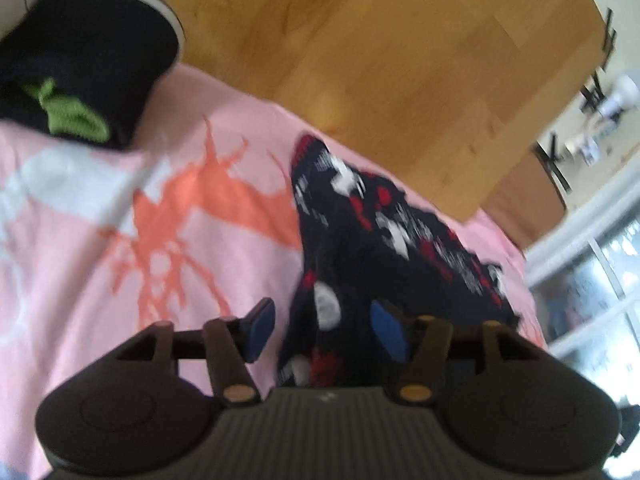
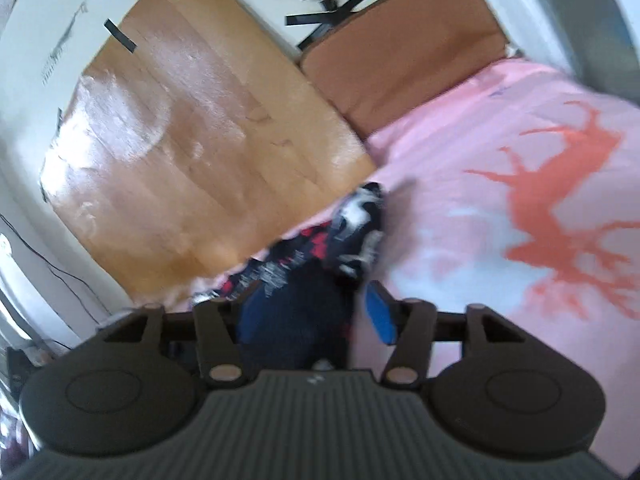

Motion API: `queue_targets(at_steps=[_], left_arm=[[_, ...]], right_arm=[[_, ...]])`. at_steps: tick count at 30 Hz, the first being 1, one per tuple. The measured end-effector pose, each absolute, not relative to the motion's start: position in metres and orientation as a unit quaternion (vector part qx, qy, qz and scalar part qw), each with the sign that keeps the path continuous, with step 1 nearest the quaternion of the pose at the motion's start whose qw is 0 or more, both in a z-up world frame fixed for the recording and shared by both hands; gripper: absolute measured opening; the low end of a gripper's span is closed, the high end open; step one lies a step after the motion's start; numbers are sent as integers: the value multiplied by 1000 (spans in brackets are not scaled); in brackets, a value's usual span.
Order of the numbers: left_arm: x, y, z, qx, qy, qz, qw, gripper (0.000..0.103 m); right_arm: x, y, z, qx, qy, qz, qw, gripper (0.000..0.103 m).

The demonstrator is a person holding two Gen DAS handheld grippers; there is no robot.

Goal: Fold small clothes

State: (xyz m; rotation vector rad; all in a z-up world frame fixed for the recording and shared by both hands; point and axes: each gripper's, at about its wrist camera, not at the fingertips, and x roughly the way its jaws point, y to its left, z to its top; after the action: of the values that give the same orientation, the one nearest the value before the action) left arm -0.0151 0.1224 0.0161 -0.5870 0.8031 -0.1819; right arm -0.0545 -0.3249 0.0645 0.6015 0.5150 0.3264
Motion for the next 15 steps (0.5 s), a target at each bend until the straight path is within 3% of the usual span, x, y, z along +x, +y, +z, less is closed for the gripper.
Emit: queue_targets(at_steps=[4, 5, 7, 8, 9, 10, 14, 15], left_arm=[[-21, 112, 11, -265, 393, -97, 875, 67], [-22, 109, 11, -255, 389, -99, 880, 61], [-23, 101, 9, -229, 388, -104, 887, 21], [-23, 102, 6, -227, 397, -109, 883, 9], [-25, 106, 4, -227, 400, -105, 882, 9], [-28, 112, 3, -225, 399, -100, 883, 9], [-37, 135, -6, -261, 414, -106, 865, 10], [-38, 133, -6, -259, 414, -109, 866, 16]], right_arm=[[-66, -319, 52, 311, 282, 171, 891, 61], [-68, -315, 51, 310, 284, 176, 890, 61], [-70, -302, 48, 304, 286, 189, 889, 61], [-70, -295, 47, 295, 288, 193, 890, 43], [-70, -289, 48, 283, 291, 199, 892, 21], [-70, -285, 50, 270, 293, 195, 896, 11], [-75, -307, 52, 282, 287, 147, 904, 11], [-76, -312, 47, 287, 296, 143, 900, 11]])
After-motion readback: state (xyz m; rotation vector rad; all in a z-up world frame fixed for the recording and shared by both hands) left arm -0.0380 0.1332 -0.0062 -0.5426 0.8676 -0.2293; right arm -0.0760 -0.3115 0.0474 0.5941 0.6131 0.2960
